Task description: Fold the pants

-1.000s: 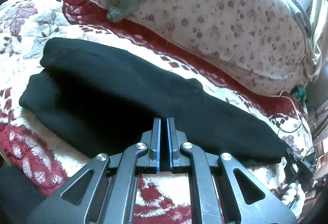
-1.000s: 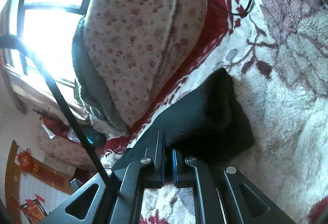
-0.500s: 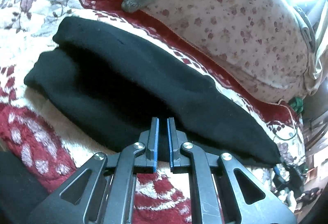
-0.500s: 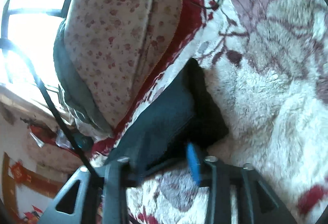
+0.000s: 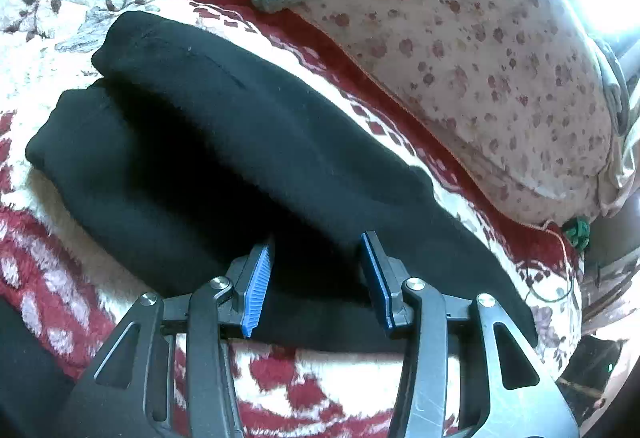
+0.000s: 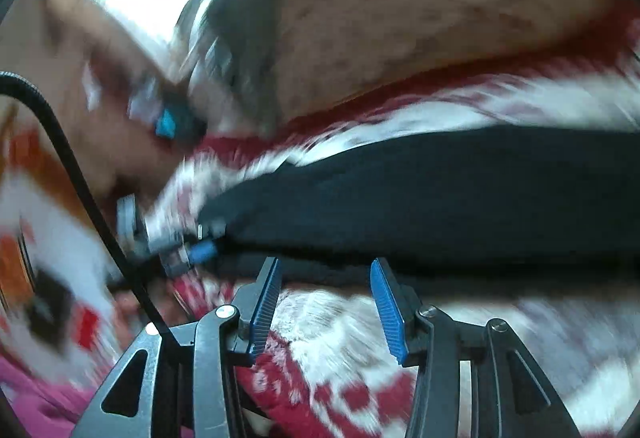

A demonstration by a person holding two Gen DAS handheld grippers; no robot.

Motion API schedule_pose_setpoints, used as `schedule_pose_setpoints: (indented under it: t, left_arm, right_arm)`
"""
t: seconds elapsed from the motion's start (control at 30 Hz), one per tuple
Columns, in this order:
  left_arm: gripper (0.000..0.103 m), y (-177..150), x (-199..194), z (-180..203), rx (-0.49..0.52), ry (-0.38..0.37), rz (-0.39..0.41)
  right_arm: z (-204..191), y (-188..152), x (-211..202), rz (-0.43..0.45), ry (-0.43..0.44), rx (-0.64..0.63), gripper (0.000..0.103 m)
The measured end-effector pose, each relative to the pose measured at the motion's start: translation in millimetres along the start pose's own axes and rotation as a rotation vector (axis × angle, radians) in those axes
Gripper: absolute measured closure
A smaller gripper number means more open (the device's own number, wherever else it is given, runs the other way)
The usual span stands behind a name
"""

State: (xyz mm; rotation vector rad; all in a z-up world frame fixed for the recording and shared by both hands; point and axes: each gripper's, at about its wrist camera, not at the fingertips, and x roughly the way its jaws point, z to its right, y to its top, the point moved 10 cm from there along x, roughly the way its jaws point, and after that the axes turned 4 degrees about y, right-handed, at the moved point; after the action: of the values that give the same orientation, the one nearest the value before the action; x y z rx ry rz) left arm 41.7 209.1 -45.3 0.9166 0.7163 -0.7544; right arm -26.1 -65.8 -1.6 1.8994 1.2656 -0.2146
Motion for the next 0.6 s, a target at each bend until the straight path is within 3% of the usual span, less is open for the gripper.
schedule_pose_setpoints:
  t: [0.17, 0.27, 0.6]
  left_arm:
    - [0.06, 6.4, 7.0, 3.9, -0.016, -0.01, -0.009]
    - [0.06, 8.5, 10.4, 8.6, -0.005, -0.015, -0.014]
    - [0.06, 9.7, 19.1, 7.4, -0.015, -0.027, -0.037]
  right_arm:
    - [-30.1, -12.6, 65.4, -0.111, -0.147, -0.342, 0.058]
    - [-26.8, -18.5, 85.2, -0.148, -0.238, -0.46, 0.058]
    - [-28.4, -7.5, 68.4, -0.114, -0.284, -0.538, 0.059]
